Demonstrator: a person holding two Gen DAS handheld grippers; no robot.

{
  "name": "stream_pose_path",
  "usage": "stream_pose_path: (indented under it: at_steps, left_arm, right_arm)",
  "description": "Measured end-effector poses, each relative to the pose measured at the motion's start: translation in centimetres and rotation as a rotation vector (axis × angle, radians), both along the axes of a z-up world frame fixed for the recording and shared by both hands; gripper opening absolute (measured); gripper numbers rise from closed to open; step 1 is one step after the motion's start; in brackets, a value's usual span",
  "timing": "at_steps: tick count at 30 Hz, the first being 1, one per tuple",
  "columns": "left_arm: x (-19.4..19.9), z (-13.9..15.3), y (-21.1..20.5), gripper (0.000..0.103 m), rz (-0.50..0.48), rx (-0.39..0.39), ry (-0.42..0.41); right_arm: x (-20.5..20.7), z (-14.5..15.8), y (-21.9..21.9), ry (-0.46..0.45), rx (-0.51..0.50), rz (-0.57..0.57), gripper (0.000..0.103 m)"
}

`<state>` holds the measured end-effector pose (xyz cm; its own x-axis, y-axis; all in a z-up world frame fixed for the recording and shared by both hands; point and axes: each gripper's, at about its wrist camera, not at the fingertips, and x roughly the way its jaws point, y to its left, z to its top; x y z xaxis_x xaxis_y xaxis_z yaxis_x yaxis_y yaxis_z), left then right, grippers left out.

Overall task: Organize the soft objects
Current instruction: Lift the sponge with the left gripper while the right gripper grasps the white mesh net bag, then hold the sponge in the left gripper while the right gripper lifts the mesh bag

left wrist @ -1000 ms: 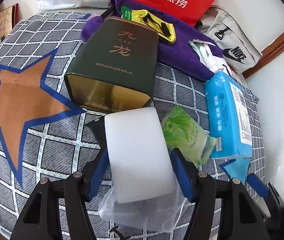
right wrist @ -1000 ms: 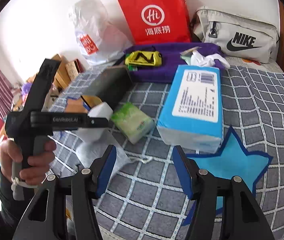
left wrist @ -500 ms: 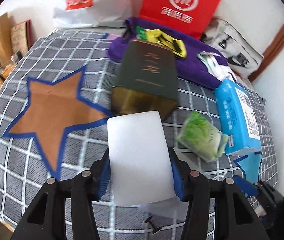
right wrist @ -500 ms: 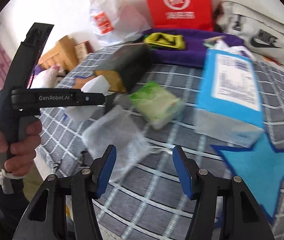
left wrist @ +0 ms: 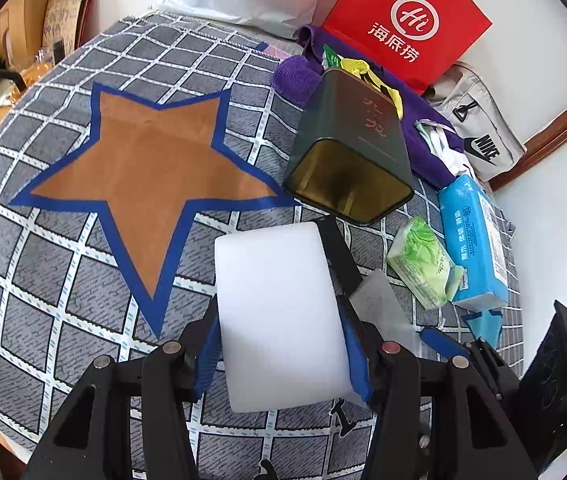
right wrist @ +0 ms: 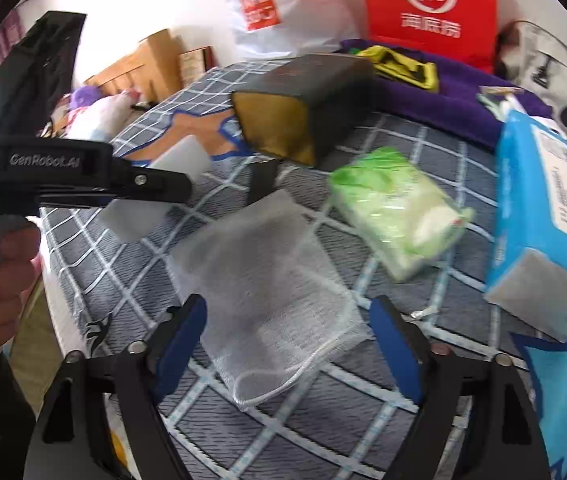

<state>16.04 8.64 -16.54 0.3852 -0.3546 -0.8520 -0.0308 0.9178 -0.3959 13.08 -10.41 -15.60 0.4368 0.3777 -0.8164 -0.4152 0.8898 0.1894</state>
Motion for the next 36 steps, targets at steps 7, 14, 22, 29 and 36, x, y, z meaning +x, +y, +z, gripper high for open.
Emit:
stream_pose_path:
  at_steps: [7, 14, 22, 29, 36]
  left_arm:
    - [-0.5, 0.0, 0.7, 0.052, 0.004, -0.029, -0.001]
    - [-1.3, 0.3, 1.6, 0.052, 0.021, -0.023, -0.004]
    - [-2.4, 0.7, 1.7, 0.052, 0.032, 0.007, -0.007]
    - [-3.3, 1.1, -0.1, 0.052, 0.018, 0.06, -0.016]
    - [-3.7, 0.9, -2.2, 0.052, -0.009, 0.085, -0.006]
  right_arm:
    - [-0.8, -0.6, 2.4, -0.023, -0.098, 0.076, 0.1]
    - [-1.3, -0.6, 2.7, -0.073, -0.161, 0.024, 0.08]
    - [-2.7, 0.5, -0.2, -0.064, -0.116, -0.045, 0.014]
    - [-5.2, 0.9, -3.9, -0.085, -0.099, -0.116, 0.008]
    - [-7.9, 1.7, -10.2, -0.085, -0.135, -0.299, 0.01]
